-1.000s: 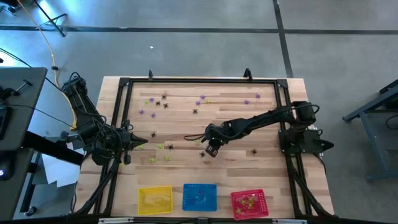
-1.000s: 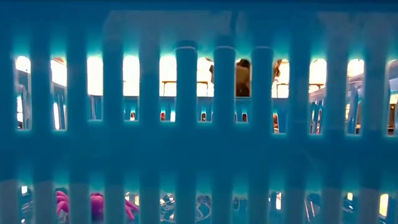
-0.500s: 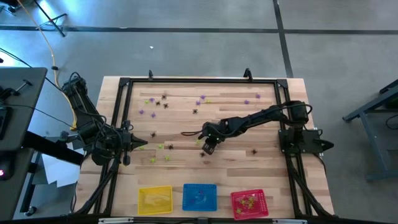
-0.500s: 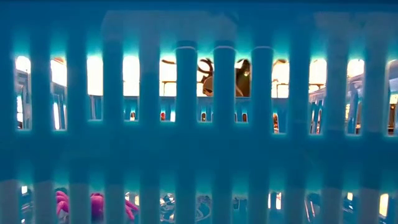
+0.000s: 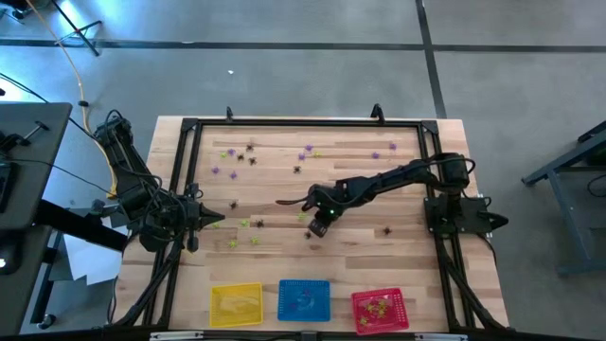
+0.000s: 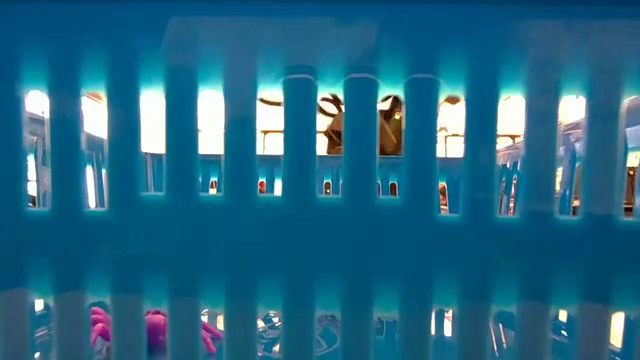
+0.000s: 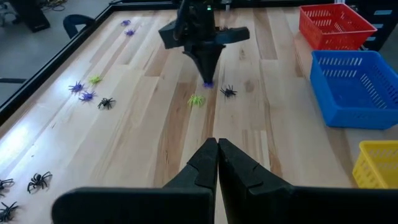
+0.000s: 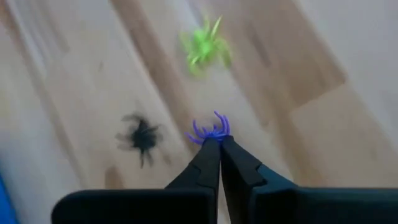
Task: Sort Halloween decoration
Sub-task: Put the violet spider toy into the blue bin
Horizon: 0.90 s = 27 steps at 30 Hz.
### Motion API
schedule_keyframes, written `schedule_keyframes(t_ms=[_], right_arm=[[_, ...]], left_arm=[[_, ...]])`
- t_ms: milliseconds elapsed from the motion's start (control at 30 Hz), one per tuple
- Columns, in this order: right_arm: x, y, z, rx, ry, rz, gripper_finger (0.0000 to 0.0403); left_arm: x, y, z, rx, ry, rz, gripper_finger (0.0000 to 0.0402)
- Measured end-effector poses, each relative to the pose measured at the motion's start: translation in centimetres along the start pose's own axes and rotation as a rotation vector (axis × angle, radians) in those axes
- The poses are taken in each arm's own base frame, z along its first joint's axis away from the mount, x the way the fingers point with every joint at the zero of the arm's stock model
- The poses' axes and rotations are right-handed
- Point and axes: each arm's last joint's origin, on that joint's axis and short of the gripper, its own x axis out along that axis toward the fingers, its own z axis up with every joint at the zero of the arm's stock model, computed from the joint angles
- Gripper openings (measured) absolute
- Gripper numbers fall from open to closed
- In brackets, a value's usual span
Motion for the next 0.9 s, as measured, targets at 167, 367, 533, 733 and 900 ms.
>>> schedule_keyframes(t_ms=[167,367,533,733,900], right_arm=[[-2.4,0.8,0.3,-0.004,-0.011,0.008,0.0],[-5.9,4.2,0.4,-0.024,-0.099,0.1,0.0],[-7.1,7.2,-1.2,-0.085,-0.124,0.095,0.0],[-6.7,6.1,-1.5,-0.076,-0.13,-0.023,0.0006],[-6.6,5.1,-0.7,-0.102,-0.122,-0.033,0.0051]], left_arm=[[0.0,0.0,0.0,0.0,0.0,0.0,0.0001],[0.0,0.0,0.0,-0.047,-0.002,0.0,0.0001],[0.0,-0.1,0.0,-0.08,0.013,-0.015,0.0001],[0.0,0.0,0.0,-0.082,0.004,-0.006,0.0001],[0.0,0.0,0.0,-0.092,0.004,-0.007,0.0001]])
